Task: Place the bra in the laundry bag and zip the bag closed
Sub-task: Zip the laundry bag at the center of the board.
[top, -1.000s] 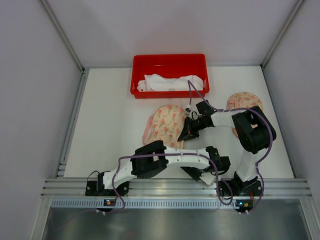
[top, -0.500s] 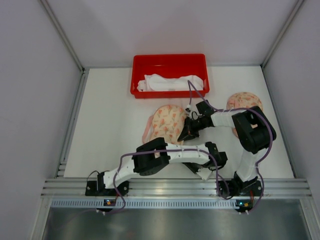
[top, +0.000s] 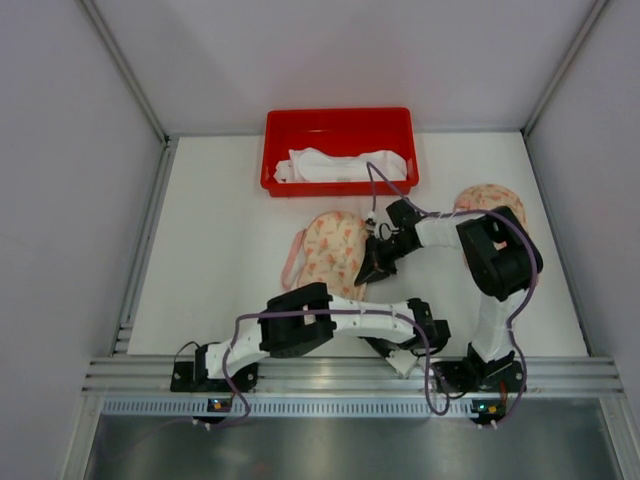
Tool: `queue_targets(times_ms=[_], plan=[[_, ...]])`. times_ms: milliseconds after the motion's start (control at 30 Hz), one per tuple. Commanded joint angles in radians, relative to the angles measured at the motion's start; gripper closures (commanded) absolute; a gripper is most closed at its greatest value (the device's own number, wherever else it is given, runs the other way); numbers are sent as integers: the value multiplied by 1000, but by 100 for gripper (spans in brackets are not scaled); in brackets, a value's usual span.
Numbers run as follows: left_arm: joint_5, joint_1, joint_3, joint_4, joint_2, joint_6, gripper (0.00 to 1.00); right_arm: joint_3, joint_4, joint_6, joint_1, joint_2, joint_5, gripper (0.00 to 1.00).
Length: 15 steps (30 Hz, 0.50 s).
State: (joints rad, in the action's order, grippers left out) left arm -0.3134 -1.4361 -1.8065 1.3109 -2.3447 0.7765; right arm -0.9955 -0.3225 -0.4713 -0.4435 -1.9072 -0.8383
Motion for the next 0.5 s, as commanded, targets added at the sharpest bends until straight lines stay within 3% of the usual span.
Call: queue_targets(times_ms=[0, 233, 467], plan=[[169, -49, 47, 16, 71, -39, 100, -63, -9, 69, 12, -12, 39, 100], [207, -61, 131, 13, 137, -88, 100, -107, -76, 157, 19, -36, 82, 100], [197, -64, 107, -22, 163, -115, 100, -152, -75, 152, 32, -38, 50, 100]])
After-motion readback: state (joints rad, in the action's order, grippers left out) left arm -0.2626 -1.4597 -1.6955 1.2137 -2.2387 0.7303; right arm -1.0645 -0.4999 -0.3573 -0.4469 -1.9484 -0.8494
